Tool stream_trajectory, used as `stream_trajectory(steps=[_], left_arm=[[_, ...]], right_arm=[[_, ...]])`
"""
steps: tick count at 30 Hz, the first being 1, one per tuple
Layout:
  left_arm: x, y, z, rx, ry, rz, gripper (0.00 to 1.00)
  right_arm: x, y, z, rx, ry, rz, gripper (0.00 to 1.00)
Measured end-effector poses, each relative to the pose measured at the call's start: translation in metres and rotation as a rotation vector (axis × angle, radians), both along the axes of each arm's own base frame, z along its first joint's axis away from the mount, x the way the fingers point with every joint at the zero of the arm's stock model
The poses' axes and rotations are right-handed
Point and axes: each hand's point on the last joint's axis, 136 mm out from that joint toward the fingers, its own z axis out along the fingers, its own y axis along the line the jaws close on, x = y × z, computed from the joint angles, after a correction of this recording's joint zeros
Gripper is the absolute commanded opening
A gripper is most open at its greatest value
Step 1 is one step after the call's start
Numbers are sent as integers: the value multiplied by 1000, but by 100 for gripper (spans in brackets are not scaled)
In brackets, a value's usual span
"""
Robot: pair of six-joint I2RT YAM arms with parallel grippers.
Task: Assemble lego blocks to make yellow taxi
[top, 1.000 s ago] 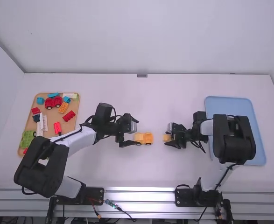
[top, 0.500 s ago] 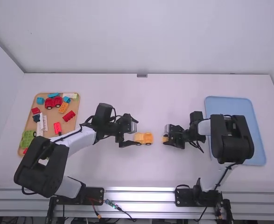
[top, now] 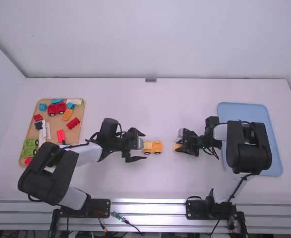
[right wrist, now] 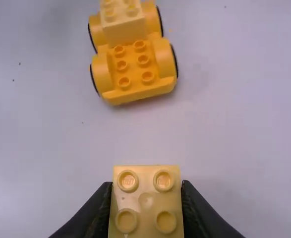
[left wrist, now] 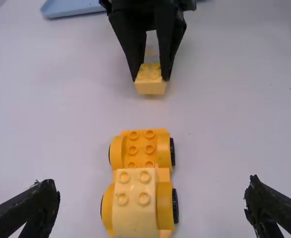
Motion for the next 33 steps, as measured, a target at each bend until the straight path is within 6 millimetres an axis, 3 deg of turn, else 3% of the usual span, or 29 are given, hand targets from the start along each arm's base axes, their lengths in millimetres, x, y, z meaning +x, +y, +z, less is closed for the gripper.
stream_trajectory(steps=[8, 21, 27, 33], left_arm=[[11, -8, -36, -3, 134, -15, 99], [24, -17, -59, -20, 174, -42, 99], [24, -29, -60, -9, 131, -61, 99], [22, -32, -66, 24, 156, -36, 98]], right_arm=[[8, 17, 14, 0, -6, 61, 22], [-3, 44, 23, 1, -18, 184, 11], [13, 51, 18, -39, -32, 136, 8], [2, 67, 16, -54, -2, 170, 5]])
